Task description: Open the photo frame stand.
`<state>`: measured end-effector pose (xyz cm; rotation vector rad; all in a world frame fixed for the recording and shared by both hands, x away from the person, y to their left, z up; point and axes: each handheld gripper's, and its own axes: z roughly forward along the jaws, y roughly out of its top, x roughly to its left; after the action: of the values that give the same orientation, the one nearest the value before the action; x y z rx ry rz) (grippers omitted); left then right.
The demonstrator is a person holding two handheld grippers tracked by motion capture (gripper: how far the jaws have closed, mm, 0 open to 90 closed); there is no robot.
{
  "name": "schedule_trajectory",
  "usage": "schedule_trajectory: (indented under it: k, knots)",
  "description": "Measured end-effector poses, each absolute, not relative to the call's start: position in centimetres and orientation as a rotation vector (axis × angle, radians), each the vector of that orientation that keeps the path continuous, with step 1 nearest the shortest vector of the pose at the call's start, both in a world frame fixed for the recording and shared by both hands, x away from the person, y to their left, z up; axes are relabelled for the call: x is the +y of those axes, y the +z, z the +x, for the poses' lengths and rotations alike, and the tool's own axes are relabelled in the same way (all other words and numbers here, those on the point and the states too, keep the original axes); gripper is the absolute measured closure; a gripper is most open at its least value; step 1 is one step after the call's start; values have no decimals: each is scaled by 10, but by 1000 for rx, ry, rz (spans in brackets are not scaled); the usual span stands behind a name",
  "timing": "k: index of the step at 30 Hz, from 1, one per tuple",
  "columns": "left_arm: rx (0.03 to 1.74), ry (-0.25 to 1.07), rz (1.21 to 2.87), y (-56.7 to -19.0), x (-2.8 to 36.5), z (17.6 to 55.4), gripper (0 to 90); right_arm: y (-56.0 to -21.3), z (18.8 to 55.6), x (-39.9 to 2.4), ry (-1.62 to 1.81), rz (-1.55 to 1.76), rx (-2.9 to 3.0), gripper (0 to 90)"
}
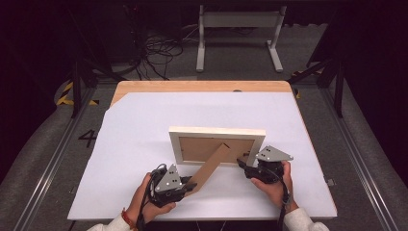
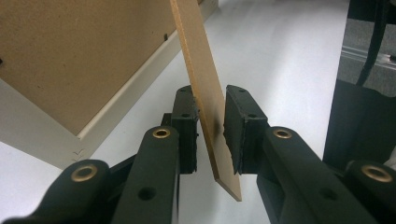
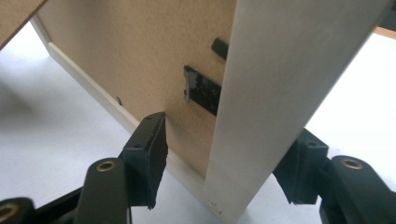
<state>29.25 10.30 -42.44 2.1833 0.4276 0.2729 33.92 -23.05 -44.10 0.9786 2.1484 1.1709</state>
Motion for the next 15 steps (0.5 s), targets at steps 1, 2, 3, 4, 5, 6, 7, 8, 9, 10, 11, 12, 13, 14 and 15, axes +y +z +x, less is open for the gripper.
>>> schedule_trajectory:
  k: [1, 2, 3, 4, 5, 6, 7, 8, 9, 10, 11, 12, 13, 14, 15]
  knots:
    - [430, 271, 2183, -425, 103, 292, 748, -440, 339, -231, 1174, 975, 2145, 405]
    - [431, 274, 2184, -425, 103, 292, 750, -439, 339, -231, 1180, 975, 2140, 393]
    - [428, 275, 2185, -425, 103, 291, 751, -439, 339, -232, 1185, 975, 2136, 380]
    - [425, 273, 2190, -425, 103, 291, 751, -437, 339, -232, 1197, 971, 2130, 365]
    - [425, 270, 2191, -425, 103, 290, 752, -436, 339, -233, 1203, 969, 2128, 345]
    - [421, 268, 2193, -426, 103, 290, 751, -435, 339, -233, 1211, 969, 2131, 321]
    - [420, 261, 2193, -426, 102, 290, 751, -433, 339, -233, 1213, 968, 2132, 310]
    - [417, 259, 2198, -426, 102, 289, 751, -433, 339, -233, 1214, 971, 2126, 302]
    - [417, 258, 2198, -426, 102, 288, 751, -432, 340, -233, 1216, 971, 2127, 289]
    - [414, 255, 2197, -426, 102, 288, 751, -431, 340, -233, 1222, 970, 2130, 287]
    - [411, 250, 2196, -426, 101, 287, 751, -431, 341, -232, 1228, 963, 2132, 293]
    - [409, 252, 2192, -426, 100, 286, 744, -431, 341, -231, 1224, 956, 2137, 312]
    - [406, 254, 2193, -426, 100, 286, 742, -432, 341, -229, 1227, 943, 2143, 353]
    - [402, 255, 2192, -426, 100, 286, 743, -432, 341, -227, 1225, 932, 2149, 358]
    - [400, 257, 2193, -426, 99, 285, 744, -433, 340, -226, 1213, 929, 2145, 354]
